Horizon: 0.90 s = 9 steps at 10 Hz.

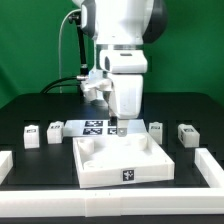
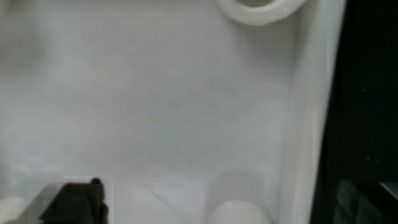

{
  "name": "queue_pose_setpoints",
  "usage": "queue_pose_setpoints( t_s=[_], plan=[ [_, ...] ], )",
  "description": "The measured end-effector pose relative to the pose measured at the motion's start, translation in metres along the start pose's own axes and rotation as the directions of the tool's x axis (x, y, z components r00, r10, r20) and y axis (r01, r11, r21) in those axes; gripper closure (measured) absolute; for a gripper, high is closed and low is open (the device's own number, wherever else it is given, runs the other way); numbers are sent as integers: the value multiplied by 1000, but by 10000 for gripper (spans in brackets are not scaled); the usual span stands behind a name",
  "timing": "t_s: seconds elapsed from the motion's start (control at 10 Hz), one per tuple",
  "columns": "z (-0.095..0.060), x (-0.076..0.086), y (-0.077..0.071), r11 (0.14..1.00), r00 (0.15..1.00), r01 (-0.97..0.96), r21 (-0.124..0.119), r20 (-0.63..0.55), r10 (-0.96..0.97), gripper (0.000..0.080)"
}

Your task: Assemble one leg

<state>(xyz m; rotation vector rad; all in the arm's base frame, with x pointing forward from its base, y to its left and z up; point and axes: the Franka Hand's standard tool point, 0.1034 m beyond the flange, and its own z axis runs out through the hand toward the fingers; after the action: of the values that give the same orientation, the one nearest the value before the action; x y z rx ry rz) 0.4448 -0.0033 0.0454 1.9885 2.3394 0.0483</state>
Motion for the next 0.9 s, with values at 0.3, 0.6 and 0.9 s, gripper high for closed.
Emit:
queue_pose_setpoints(
  t_s=[0.3,0.6,0.9],
  plan=[
    [24,-3,-34,999,1000,-8,48,-26,10,150],
    [35,5,-28,998,999,24,57,-33,-22,150],
    [33,3,-23,999,999,24,48,-30,-22,275]
  ],
)
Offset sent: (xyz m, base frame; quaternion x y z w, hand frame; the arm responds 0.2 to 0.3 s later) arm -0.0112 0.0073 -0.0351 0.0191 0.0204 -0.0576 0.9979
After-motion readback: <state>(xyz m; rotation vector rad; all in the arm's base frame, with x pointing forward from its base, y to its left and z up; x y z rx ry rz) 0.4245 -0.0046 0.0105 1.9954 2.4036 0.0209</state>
